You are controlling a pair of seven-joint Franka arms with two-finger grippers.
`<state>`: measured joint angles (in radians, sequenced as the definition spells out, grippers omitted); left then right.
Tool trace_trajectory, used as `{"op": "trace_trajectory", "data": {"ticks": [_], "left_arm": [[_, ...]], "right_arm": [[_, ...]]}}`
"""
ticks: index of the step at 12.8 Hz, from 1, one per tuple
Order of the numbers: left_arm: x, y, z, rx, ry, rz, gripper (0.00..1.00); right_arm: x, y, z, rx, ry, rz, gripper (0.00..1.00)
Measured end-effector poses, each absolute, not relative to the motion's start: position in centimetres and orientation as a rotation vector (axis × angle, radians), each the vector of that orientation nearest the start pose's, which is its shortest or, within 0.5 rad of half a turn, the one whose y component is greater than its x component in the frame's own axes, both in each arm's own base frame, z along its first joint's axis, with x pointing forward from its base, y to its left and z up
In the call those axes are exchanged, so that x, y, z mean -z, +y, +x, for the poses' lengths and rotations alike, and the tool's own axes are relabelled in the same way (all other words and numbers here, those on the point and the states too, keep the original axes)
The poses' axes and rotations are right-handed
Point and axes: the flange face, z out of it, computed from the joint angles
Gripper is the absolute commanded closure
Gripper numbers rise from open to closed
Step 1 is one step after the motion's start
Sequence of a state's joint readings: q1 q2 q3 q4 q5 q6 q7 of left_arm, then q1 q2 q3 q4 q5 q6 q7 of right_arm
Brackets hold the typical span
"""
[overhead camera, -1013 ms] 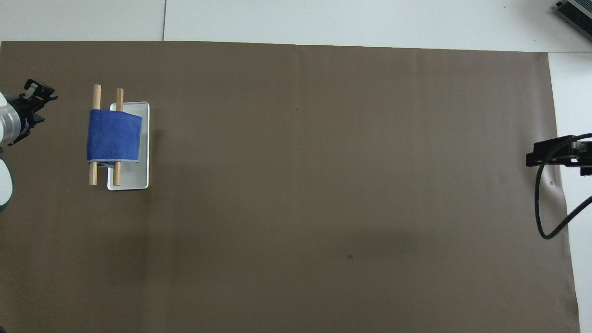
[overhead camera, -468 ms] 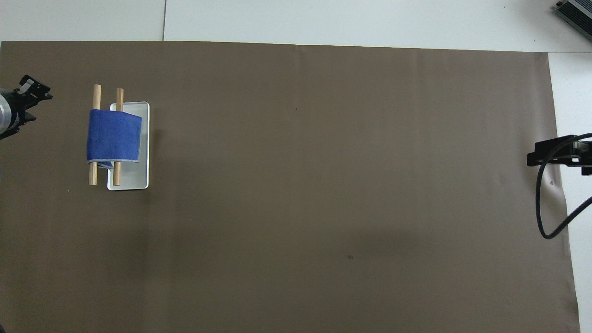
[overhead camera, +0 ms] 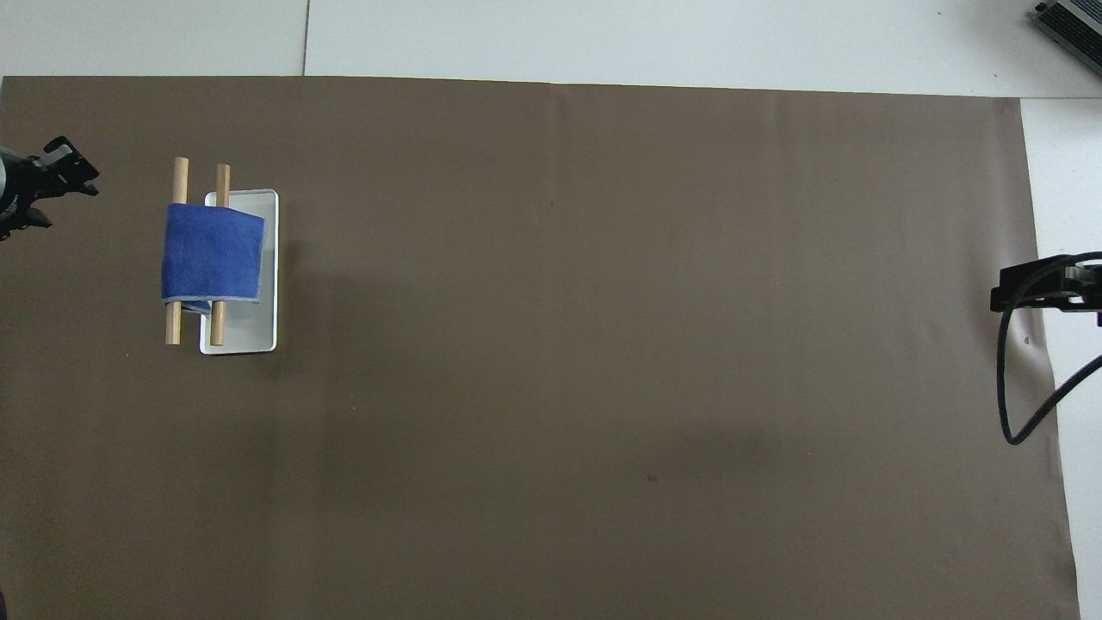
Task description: Right arm passes towel to left arm to hang
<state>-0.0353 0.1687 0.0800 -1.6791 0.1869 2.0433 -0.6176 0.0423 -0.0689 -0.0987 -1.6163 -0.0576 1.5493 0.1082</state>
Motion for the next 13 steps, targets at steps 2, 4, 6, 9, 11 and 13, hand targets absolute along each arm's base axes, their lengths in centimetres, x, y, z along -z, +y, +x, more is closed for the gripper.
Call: {"op": "trace_trajectory", "data": {"ticks": [2, 4, 6, 9, 11, 13], "left_arm": [[-53.1, 2.5, 63.3, 0.290, -0.805, -2.881, 0.40], [-54.2, 1.4, 63.0, 0.208, -0.754, -2.909, 0.40], [-55.8, 0.3, 62.3, 0.101, -0.677, -2.949, 0.39], [-57.0, -2.0, 61.1, -0.046, -0.608, -2.998, 0.39], [-57.5, -3.8, 60.2, -0.130, -0.540, -3.011, 0.38], [-58.8, -4.9, 58.9, -0.182, -0.433, -3.026, 0.36]], "right_arm": [[-63.8, -3.7, 53.0, 0.003, 0.260, -3.184, 0.00], [-63.8, -3.6, 53.0, 0.005, 0.259, -3.183, 0.00], [-63.8, -3.5, 53.0, 0.006, 0.255, -3.179, 0.00], [-63.8, -3.4, 53.0, 0.006, 0.254, -3.178, 0.00], [-63.8, -3.4, 53.0, 0.006, 0.254, -3.178, 0.00], [-63.9, -3.4, 53.0, 0.005, 0.254, -3.178, 0.00]]}}
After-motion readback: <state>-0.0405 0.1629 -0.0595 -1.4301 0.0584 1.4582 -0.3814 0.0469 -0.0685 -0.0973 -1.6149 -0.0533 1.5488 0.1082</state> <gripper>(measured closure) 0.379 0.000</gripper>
